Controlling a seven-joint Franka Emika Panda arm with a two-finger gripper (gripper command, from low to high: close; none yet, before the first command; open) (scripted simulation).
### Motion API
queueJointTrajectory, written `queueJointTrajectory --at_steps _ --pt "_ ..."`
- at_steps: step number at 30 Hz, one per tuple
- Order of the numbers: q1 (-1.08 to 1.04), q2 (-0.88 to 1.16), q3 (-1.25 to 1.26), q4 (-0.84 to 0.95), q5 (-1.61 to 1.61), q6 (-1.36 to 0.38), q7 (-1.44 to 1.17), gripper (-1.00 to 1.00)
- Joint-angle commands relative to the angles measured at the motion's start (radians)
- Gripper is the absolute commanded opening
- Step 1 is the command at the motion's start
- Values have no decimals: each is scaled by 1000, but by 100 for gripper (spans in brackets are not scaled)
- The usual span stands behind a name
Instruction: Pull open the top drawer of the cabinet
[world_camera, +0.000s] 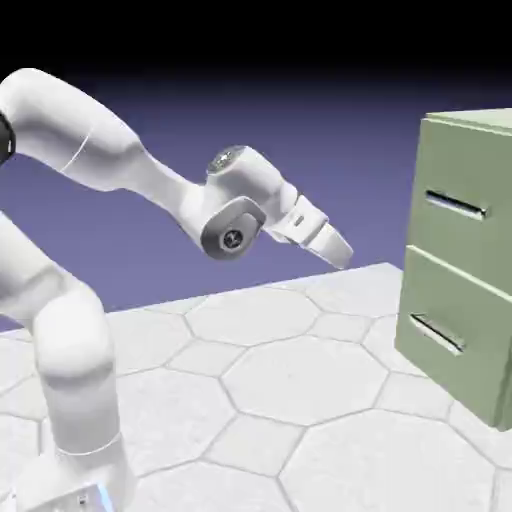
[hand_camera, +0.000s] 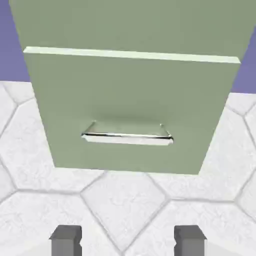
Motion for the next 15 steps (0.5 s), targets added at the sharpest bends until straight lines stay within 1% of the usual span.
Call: queueJointTrajectory --at_steps 1,15 --pt "27 -5 -23 12 -44 -8 7 0" --pt "404 -73 -351 184 -652 -116 109 0"
